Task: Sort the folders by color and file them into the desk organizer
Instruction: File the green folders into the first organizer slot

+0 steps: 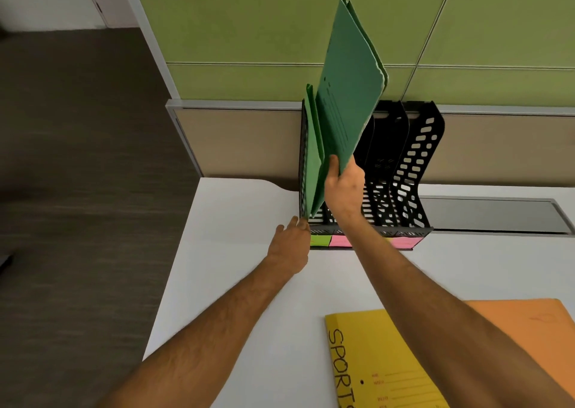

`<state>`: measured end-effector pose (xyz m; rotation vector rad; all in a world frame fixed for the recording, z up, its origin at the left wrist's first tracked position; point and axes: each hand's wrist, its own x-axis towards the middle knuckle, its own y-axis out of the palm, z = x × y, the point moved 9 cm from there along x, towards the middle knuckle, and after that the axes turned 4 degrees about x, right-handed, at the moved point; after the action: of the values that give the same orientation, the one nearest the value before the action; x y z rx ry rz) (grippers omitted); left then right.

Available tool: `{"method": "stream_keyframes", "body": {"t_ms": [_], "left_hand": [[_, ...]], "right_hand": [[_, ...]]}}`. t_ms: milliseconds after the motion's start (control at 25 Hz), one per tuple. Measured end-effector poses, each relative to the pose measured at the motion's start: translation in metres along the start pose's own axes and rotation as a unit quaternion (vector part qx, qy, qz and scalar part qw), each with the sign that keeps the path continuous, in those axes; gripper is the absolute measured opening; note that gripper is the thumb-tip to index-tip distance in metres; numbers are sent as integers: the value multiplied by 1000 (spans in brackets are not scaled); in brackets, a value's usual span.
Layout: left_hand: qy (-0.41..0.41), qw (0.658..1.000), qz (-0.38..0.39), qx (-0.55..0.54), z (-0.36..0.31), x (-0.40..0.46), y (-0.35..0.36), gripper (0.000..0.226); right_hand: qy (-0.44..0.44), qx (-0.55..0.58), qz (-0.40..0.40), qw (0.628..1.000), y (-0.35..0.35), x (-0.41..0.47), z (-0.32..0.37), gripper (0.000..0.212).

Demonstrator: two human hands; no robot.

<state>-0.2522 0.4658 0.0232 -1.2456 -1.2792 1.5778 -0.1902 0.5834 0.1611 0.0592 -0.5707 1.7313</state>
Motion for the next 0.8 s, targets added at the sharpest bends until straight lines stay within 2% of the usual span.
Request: {"method": "stream_keyframes", "body": {"t_ms": [160, 280, 400, 560, 680, 800], "left_hand": [[-3, 1000, -15, 12, 1, 3, 1, 61], [-13, 999, -45, -20, 4, 4, -1, 52], [-19, 995, -68, -74, 5, 5, -4, 52], [-17, 994, -65, -89, 4, 8, -1, 59], [-18, 994, -54, -96, 5, 7, -1, 59], [-7, 995, -26, -101, 7, -5, 4, 70]], "right_hand": [[-45, -33, 29, 998, 32, -11, -4, 44], [9, -61, 69, 996, 45, -26, -43, 56], [81, -84, 140, 983, 58, -42, -84, 55], [113, -159, 241, 951, 79, -53, -108, 60], [152, -138, 282, 937, 82, -55, -110, 52], [151, -79, 285, 943, 61, -59, -93, 46]]}}
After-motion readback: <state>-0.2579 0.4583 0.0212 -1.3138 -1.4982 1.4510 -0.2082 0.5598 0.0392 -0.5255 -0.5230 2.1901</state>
